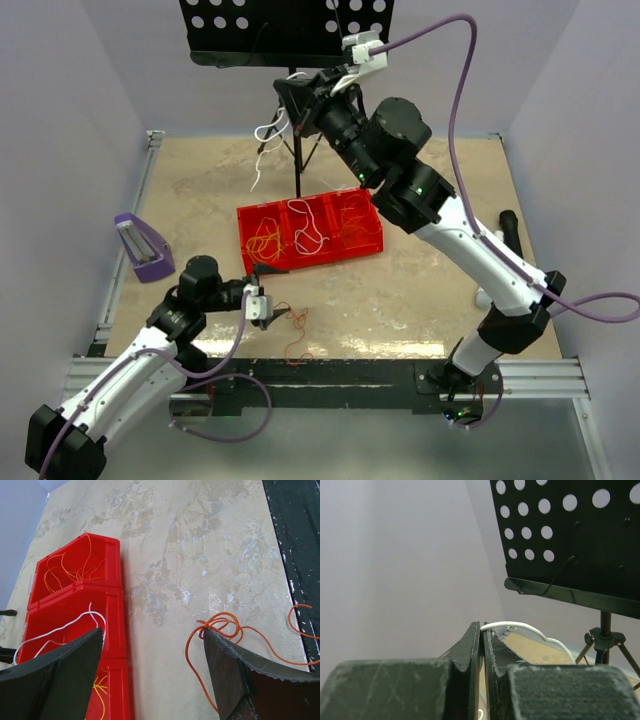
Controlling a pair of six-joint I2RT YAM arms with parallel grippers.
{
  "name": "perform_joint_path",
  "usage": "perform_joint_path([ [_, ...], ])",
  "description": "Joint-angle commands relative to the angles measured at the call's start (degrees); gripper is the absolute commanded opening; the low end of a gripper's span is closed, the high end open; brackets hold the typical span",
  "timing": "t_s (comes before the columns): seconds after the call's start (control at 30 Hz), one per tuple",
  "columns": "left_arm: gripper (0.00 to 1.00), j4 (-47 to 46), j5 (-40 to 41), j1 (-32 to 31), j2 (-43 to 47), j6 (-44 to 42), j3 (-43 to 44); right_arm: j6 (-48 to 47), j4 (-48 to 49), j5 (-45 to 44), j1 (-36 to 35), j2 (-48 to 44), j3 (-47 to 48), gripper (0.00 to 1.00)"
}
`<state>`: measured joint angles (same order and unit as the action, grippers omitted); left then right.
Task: Untangle the cables
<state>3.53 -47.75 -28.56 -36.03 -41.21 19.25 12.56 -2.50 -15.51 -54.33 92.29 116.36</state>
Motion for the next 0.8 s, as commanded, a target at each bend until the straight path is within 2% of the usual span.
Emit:
perform_joint_path([
  [0.0, 0.86, 1.6, -0.6, 0.5, 1.1, -1.3, -0.7, 2.7, 4.7, 4.5, 3.0, 1.3, -1.7, 0.0],
  [0.23, 0.89, -1.9, 0.5, 0.9, 2.5, 1.9, -1.8, 3.7, 6.5, 5.8, 5.2, 2.5, -5.1, 0.0],
  [0.77, 0.87, -0.7, 1.8, 2.5, 4.1, 2.3, -1.1, 5.2, 9.5, 6.5, 7.1, 4.0, -11.8, 0.0],
])
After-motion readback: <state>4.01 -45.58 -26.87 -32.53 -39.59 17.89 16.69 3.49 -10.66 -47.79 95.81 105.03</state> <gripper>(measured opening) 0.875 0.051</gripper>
